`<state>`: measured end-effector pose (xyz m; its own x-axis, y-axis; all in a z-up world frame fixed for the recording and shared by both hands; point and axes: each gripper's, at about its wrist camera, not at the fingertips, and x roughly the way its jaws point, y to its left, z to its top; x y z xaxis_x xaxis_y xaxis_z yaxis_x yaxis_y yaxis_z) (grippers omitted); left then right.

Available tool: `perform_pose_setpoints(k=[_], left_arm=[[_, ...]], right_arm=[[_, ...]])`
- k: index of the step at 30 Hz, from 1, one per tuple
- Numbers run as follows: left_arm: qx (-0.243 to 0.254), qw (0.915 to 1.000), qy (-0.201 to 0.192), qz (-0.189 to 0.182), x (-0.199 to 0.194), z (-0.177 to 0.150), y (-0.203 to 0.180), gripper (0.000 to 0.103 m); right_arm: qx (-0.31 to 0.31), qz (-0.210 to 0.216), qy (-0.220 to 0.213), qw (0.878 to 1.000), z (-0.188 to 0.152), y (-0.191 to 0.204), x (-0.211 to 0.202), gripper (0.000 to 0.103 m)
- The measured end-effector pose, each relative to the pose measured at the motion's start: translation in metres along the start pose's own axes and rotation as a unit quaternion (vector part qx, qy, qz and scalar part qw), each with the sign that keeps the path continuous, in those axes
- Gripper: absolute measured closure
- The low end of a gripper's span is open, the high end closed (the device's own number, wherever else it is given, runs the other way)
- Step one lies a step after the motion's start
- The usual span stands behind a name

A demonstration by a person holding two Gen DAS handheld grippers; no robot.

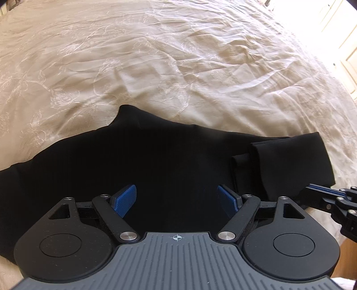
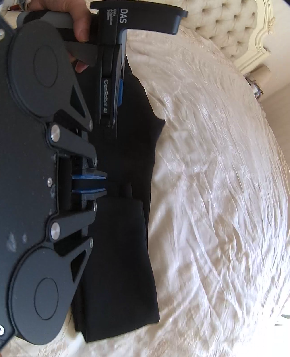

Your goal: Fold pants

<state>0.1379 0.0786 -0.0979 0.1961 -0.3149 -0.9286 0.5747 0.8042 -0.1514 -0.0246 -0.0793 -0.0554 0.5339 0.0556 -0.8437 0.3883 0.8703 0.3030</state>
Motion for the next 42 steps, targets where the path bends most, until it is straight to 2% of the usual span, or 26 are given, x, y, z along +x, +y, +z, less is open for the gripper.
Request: perform_pose_setpoints(k=[3, 6, 11, 16, 19, 21, 24, 28, 32, 34, 39, 42], left_arm=[[0.004, 0.9997, -0.006, -0.025, 0.000, 0.004, -0.019, 0.025], [0.021, 0.9989, -0.005, -0.041, 0.003, 0.007, -0.043, 0.024], [0.047, 0.9976, 0.002, -0.051, 0.015, 0.009, -0.077, 0.025], [0.050, 0.9973, 0.031, -0.043, 0.037, 0.008, -0.097, 0.025], [0.049, 0.9974, 0.046, -0.024, 0.050, 0.007, -0.105, 0.047], [0.055, 0.9976, 0.035, -0.021, 0.050, 0.006, -0.111, 0.074], [0.054, 0.9982, 0.023, -0.010, 0.040, 0.007, -0.116, 0.098], [0.041, 0.9991, -0.002, 0.010, 0.013, 0.003, -0.107, 0.098], [0.009, 0.9997, 0.002, 0.024, 0.001, -0.005, -0.079, 0.100], [0.001, 0.9997, 0.008, 0.022, 0.002, -0.007, -0.070, 0.103], [-0.022, 0.9986, 0.018, 0.045, 0.017, -0.005, -0.058, 0.101], [-0.034, 0.9973, 0.018, 0.062, 0.017, -0.004, -0.055, 0.101]], right_arm=[[0.023, -0.033, -0.003, 0.999, -0.002, -0.024, -0.014, 0.090], [0.052, -0.047, -0.011, 0.997, -0.005, -0.048, -0.024, 0.090], [0.082, -0.055, -0.017, 0.995, -0.011, -0.067, -0.032, 0.090], [0.089, -0.050, -0.016, 0.995, -0.017, -0.077, -0.035, 0.089], [0.094, -0.049, -0.016, 0.994, -0.018, -0.086, -0.039, 0.089], [0.097, -0.049, -0.017, 0.994, -0.019, -0.094, -0.043, 0.089], [0.101, -0.050, -0.015, 0.993, -0.019, -0.107, -0.045, 0.089], [0.108, -0.051, -0.019, 0.993, -0.015, -0.122, -0.049, 0.089], [0.111, -0.048, -0.021, 0.992, -0.006, -0.135, -0.046, 0.089], [0.108, -0.047, -0.018, 0.993, -0.001, -0.139, -0.042, 0.089], [0.078, -0.034, -0.006, 0.996, 0.016, -0.137, -0.019, 0.089], [0.079, -0.040, 0.023, 0.996, 0.021, -0.141, 0.006, 0.088]])
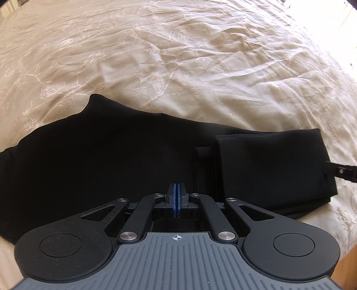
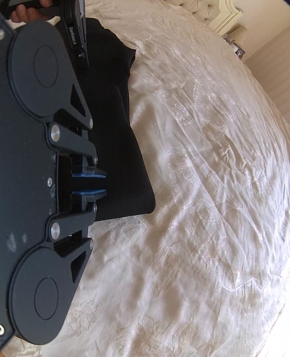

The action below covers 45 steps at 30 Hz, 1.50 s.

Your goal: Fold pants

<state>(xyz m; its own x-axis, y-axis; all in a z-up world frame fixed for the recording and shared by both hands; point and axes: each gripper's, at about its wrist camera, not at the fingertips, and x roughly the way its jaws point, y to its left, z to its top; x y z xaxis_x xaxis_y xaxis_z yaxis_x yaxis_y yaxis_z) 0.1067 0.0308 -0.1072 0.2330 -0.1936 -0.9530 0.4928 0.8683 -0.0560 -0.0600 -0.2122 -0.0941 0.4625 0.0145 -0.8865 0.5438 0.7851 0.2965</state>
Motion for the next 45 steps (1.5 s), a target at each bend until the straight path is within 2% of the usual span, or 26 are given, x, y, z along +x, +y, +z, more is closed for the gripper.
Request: perform_pose_setpoints(k=[3, 4, 7, 11, 13, 16, 21, 27, 35, 41, 45], left_arm=[[0.000, 0.9999, -0.001, 0.012, -0.006, -0.004, 0.005, 0.101], [0.001, 0.9998, 0.001, 0.021, -0.008, -0.006, 0.007, 0.100], [-0.010, 0.9986, 0.008, 0.051, -0.015, -0.016, 0.016, 0.092], [-0.049, 0.9953, 0.019, 0.082, -0.026, -0.033, 0.037, 0.091], [-0.071, 0.9928, 0.022, 0.094, -0.032, -0.041, 0.049, 0.090], [-0.100, 0.9890, 0.021, 0.107, -0.041, -0.052, 0.068, 0.078], [-0.119, 0.9853, 0.010, 0.122, -0.052, -0.061, 0.096, 0.076], [-0.120, 0.9864, 0.001, 0.112, -0.054, -0.067, 0.131, 0.071], [-0.115, 0.9901, -0.020, 0.077, -0.063, -0.078, 0.191, 0.070], [-0.104, 0.9913, -0.021, 0.078, -0.066, -0.083, 0.231, 0.069], [-0.104, 0.9913, -0.019, 0.078, -0.067, -0.084, 0.254, 0.069]], right_arm=[[0.005, -0.011, 0.054, 0.998, 0.000, -0.003, 0.025, 0.090], [0.001, -0.014, 0.058, 0.998, -0.002, -0.003, 0.027, 0.091], [-0.014, -0.012, 0.053, 0.998, -0.006, 0.001, 0.022, 0.090], [-0.042, -0.012, 0.018, 0.999, -0.006, 0.014, 0.003, 0.086], [-0.063, 0.001, 0.000, 0.998, -0.004, 0.024, -0.006, 0.086], [-0.095, 0.027, -0.010, 0.995, 0.000, 0.044, -0.011, 0.086], [-0.123, 0.068, -0.003, 0.990, 0.001, 0.084, -0.004, 0.086], [-0.140, 0.099, 0.014, 0.985, -0.013, 0.145, 0.004, 0.085], [-0.152, 0.096, 0.028, 0.983, -0.027, 0.222, 0.028, 0.085], [-0.137, 0.081, 0.020, 0.987, -0.010, 0.272, 0.069, 0.085], [-0.124, 0.061, 0.020, 0.990, 0.004, 0.290, 0.101, 0.085]])
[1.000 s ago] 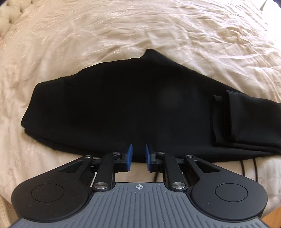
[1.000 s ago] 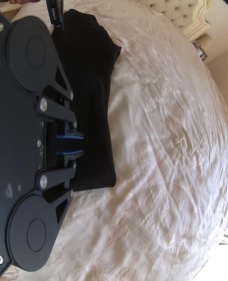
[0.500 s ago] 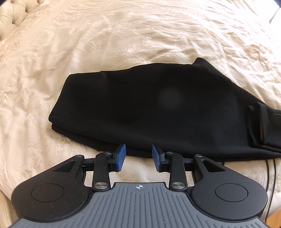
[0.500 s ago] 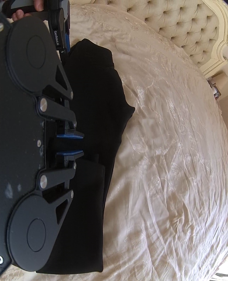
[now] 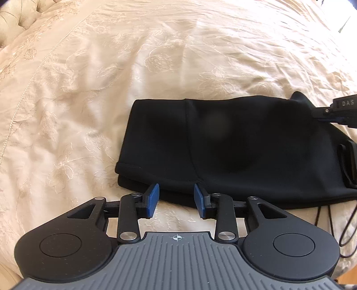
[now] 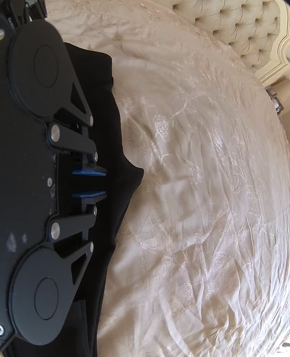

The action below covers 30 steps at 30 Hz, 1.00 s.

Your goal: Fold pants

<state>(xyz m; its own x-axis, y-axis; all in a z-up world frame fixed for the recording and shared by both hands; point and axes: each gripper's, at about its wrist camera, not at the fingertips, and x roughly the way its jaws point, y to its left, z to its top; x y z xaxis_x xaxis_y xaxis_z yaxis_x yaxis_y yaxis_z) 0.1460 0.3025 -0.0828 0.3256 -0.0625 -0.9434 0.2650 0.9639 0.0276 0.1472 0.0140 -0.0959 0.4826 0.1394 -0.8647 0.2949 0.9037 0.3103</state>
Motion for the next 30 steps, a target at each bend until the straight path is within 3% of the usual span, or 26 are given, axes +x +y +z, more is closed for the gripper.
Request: perform_pose_setpoints(k=[7, 15, 17, 23, 30], left_arm=[[-0.007, 0.9999, -0.005, -0.011, 0.003, 0.007, 0.029, 0.069], [-0.005, 0.9983, -0.031, -0.048, 0.004, 0.014, 0.039, 0.064], [-0.002, 0.9984, -0.031, -0.046, 0.007, 0.015, 0.038, 0.054], [-0.012, 0.9986, -0.021, -0.047, 0.019, 0.015, 0.041, 0.052], [-0.013, 0.9984, 0.016, -0.052, 0.031, -0.011, 0.043, 0.045]], right_arm=[[0.007, -0.054, 0.029, 0.998, 0.020, 0.005, 0.056, 0.088], [0.011, -0.068, 0.016, 0.998, 0.016, 0.009, 0.050, 0.089], [0.016, -0.064, 0.018, 0.998, 0.007, 0.012, 0.041, 0.087], [0.026, -0.046, 0.046, 0.998, -0.040, 0.018, 0.018, 0.084], [0.008, -0.042, 0.064, 0.997, -0.081, 0.032, 0.005, 0.084]])
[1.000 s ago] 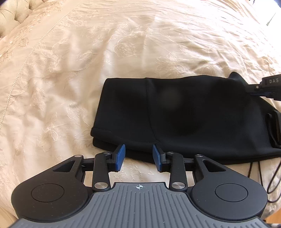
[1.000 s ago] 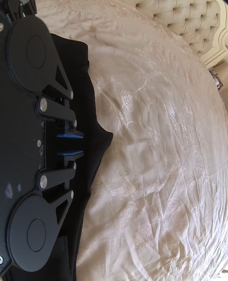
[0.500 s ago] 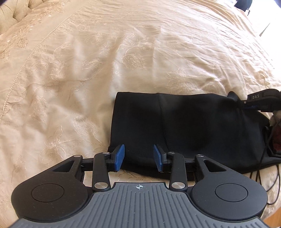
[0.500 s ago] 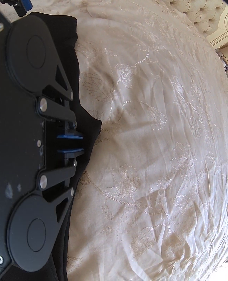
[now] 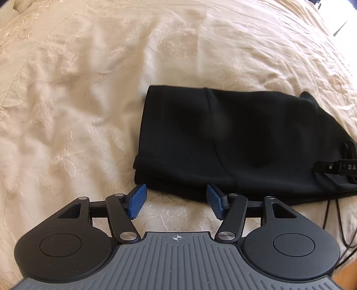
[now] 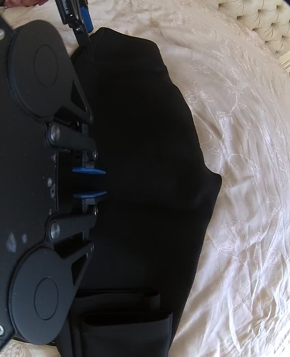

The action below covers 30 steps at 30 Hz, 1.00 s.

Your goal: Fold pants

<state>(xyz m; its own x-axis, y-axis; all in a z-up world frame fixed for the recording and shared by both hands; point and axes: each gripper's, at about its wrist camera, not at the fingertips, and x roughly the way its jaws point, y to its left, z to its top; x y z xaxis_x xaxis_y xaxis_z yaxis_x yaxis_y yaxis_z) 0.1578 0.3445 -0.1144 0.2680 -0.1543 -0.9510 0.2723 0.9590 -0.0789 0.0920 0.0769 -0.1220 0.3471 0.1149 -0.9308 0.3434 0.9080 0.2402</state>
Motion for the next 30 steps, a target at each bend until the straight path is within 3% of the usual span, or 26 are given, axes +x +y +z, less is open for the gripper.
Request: perform_pose_setpoints(k=[3, 7, 12, 16, 20, 25, 30], left_arm=[[-0.025, 0.9996, 0.009, -0.011, 0.009, -0.006, 0.006, 0.043], [-0.062, 0.9972, 0.008, -0.040, 0.014, -0.003, 0.013, 0.031], [-0.112, 0.9889, -0.007, -0.098, 0.008, -0.002, 0.024, 0.031], [-0.108, 0.9867, -0.026, -0.118, -0.004, -0.010, 0.027, 0.031], [-0.110, 0.9864, -0.040, -0.115, -0.010, -0.012, 0.027, 0.031], [-0.133, 0.9875, -0.002, -0.084, 0.008, -0.003, 0.026, 0.031], [-0.158, 0.9842, 0.006, -0.079, 0.019, 0.000, 0.028, 0.029]], right_arm=[[-0.011, -0.004, 0.003, 1.000, -0.003, 0.006, 0.000, 0.082], [-0.022, -0.006, 0.011, 1.000, -0.001, 0.011, 0.003, 0.078], [-0.031, -0.012, 0.014, 0.999, 0.002, 0.021, 0.010, 0.078], [-0.028, -0.013, 0.017, 0.999, 0.004, 0.022, 0.013, 0.077], [-0.031, -0.013, 0.020, 0.999, 0.006, 0.022, 0.015, 0.077], [-0.031, -0.015, 0.020, 0.999, 0.007, 0.022, 0.015, 0.077], [-0.030, -0.014, 0.019, 0.999, 0.007, 0.022, 0.015, 0.077]])
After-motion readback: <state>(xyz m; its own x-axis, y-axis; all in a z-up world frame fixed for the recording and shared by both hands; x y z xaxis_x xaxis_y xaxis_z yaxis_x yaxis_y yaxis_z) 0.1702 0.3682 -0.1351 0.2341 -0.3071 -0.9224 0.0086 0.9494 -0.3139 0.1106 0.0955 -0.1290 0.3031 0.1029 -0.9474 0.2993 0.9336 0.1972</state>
